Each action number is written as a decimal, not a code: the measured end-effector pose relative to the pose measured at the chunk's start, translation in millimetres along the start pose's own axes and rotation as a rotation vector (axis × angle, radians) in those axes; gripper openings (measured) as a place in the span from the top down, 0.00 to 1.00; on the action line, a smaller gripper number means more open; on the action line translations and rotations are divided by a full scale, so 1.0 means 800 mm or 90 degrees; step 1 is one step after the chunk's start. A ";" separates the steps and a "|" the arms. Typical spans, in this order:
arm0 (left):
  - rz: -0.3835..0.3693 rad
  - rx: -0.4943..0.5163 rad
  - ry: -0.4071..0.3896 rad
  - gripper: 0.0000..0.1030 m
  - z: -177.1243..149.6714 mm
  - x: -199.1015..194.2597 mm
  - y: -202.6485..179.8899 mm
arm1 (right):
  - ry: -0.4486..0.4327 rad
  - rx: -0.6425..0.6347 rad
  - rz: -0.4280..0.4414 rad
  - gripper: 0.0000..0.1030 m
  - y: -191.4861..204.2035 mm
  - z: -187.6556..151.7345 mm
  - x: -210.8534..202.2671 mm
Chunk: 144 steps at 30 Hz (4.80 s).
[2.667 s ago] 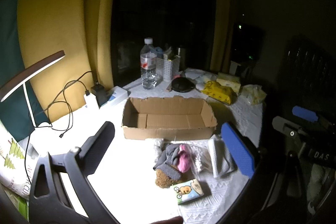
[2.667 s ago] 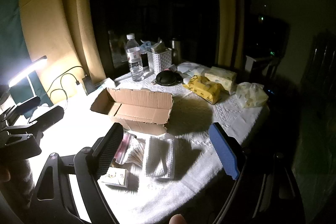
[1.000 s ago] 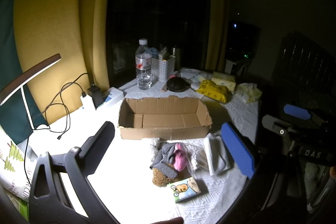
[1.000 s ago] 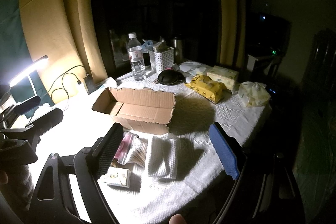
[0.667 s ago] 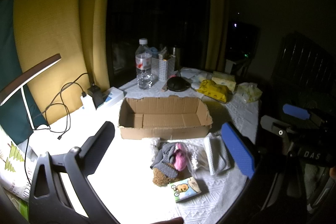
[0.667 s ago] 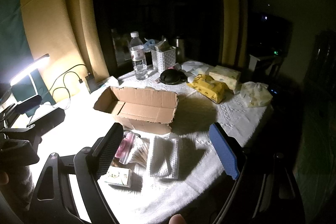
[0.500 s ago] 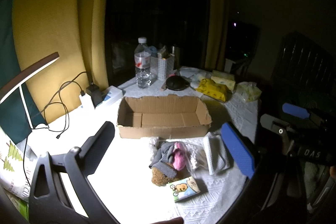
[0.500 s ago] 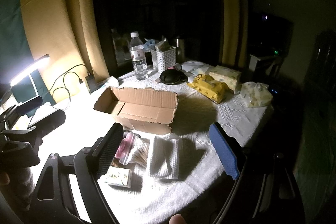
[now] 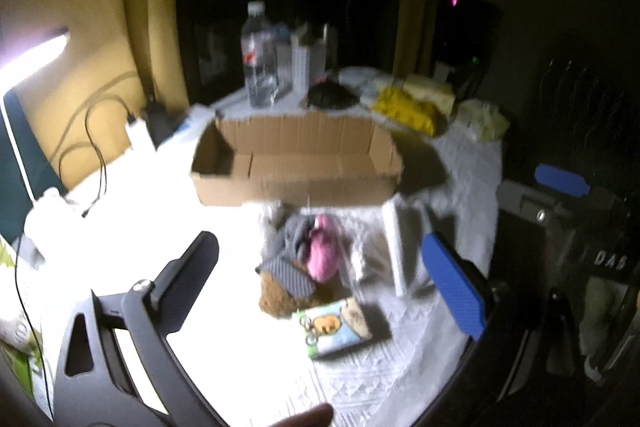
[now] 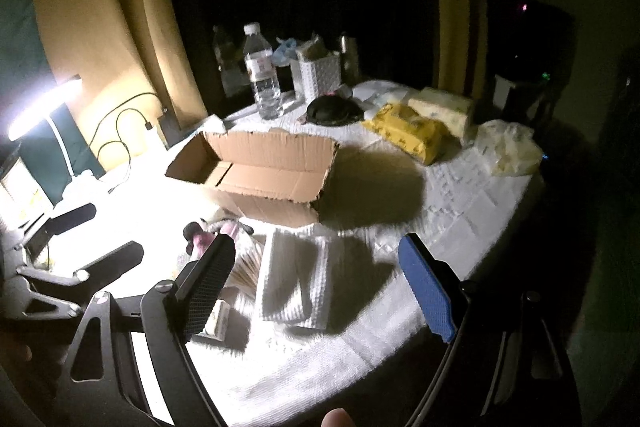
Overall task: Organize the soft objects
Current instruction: 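Grasp the duck-print tissue pack with the left tool while the right tool grasps the white towel, then lift the tissue pack with the left tool while the right tool carries the towel toward the box, then lower the tissue pack into the box and open the left tool while the right tool releases the towel there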
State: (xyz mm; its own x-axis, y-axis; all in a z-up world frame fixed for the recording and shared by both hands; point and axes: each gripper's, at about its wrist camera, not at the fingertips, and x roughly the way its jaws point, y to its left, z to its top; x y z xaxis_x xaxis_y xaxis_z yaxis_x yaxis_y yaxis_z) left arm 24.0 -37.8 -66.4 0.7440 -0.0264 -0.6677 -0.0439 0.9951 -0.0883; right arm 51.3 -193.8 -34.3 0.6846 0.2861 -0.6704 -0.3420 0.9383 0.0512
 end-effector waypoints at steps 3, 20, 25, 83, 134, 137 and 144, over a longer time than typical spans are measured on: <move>0.014 -0.001 0.032 0.01 -0.016 0.022 -0.003 | 0.017 -0.008 0.013 0.16 -0.004 -0.008 0.020; 0.051 -0.034 0.180 0.01 -0.086 0.115 -0.014 | 0.130 -0.017 0.145 0.16 -0.015 -0.042 0.141; 0.058 -0.018 0.203 0.15 -0.092 0.128 -0.017 | 0.144 -0.019 0.156 0.16 -0.010 -0.047 0.166; 0.007 -0.033 0.101 0.31 -0.072 0.039 0.028 | 0.085 -0.064 0.129 0.94 0.025 -0.052 0.147; -0.004 0.020 0.005 0.31 0.100 0.120 0.024 | -0.042 -0.012 0.211 0.95 -0.022 0.105 0.156; -0.011 0.017 0.020 0.31 0.100 0.143 0.021 | -0.017 -0.002 0.210 0.95 -0.027 0.097 0.181; -0.017 0.015 0.048 0.31 0.096 0.181 0.014 | 0.019 0.009 0.203 0.95 -0.036 0.080 0.225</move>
State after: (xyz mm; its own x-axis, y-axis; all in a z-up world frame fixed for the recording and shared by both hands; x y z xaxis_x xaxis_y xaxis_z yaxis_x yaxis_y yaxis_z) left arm 182.6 -23.3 -107.2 0.6918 -0.0594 -0.7196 -0.0080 0.9959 -0.0899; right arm 225.2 -156.6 -109.1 0.5260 0.5601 -0.6400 -0.5268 0.8053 0.2719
